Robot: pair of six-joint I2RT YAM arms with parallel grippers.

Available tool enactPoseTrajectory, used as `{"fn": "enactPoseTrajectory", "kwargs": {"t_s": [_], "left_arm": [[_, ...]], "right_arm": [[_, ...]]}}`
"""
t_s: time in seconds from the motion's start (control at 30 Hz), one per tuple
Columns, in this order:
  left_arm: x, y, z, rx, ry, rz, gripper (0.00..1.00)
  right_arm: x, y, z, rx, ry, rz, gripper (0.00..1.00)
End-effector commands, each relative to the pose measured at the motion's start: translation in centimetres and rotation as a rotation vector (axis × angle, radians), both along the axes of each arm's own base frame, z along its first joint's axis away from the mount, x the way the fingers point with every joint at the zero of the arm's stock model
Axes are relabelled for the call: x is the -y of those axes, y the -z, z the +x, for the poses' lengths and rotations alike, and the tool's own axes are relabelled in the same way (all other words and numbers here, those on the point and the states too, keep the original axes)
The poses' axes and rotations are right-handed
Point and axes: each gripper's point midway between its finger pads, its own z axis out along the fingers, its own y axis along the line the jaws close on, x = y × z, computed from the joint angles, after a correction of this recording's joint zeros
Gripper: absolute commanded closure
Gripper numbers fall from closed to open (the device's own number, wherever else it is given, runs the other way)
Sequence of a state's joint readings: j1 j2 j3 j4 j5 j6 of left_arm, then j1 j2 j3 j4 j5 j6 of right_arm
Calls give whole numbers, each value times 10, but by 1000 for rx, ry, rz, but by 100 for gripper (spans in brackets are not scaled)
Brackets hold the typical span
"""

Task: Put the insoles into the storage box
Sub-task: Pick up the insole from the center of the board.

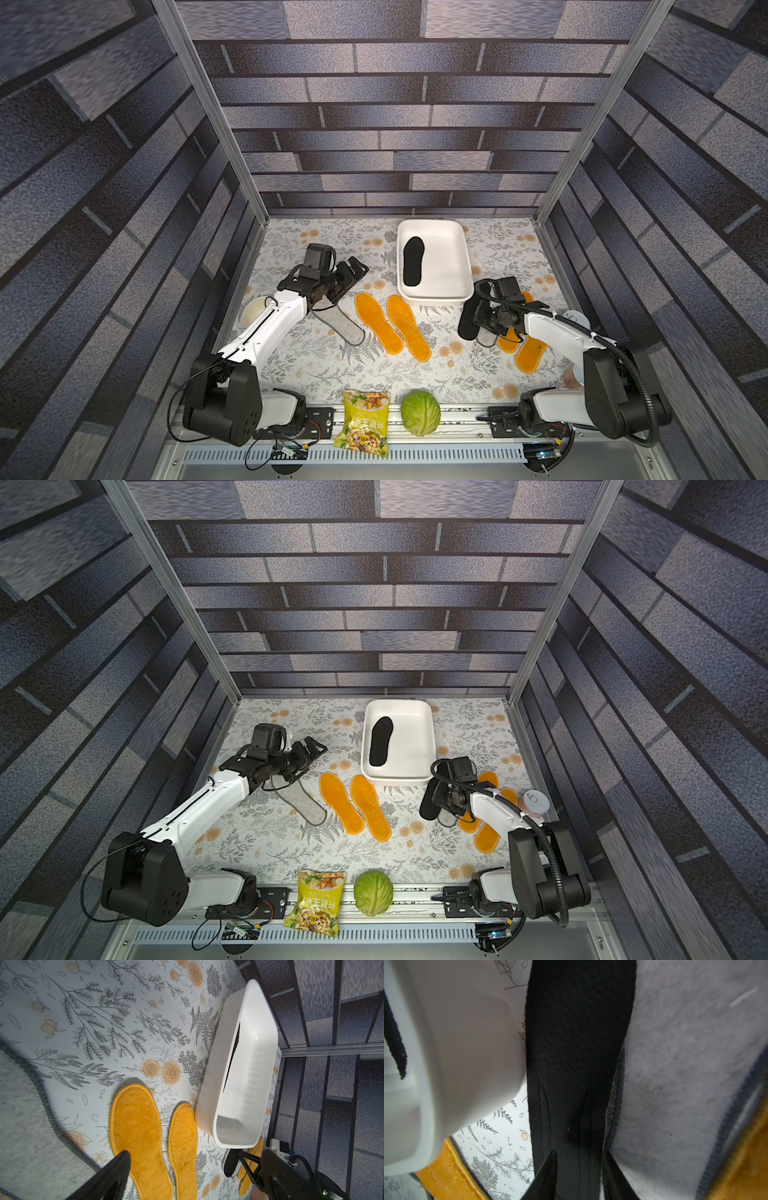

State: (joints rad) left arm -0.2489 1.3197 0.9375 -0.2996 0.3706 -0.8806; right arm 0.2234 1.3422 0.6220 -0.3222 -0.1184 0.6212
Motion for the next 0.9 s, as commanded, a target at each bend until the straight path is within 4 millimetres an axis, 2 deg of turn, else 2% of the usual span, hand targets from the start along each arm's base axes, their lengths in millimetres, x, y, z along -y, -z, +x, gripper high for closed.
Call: {"fn": "enactPoseTrajectory", "kwargs": {"t_s": [0.0,0.5,0.7,0.87], "left_arm": [[3,2,-1,-20,9,-3,0],[2,3,-1,-24,5,1,0],[1,6,-3,-33,4,7,0],[0,4,-3,-27,1,9,0]], "right_arm": [[1,0,7,24,1,8,63],[2,23,6,1,7,28,64],[4,22,5,22,-1,21,71],[7,20,2,35,-1,9,83]]}}
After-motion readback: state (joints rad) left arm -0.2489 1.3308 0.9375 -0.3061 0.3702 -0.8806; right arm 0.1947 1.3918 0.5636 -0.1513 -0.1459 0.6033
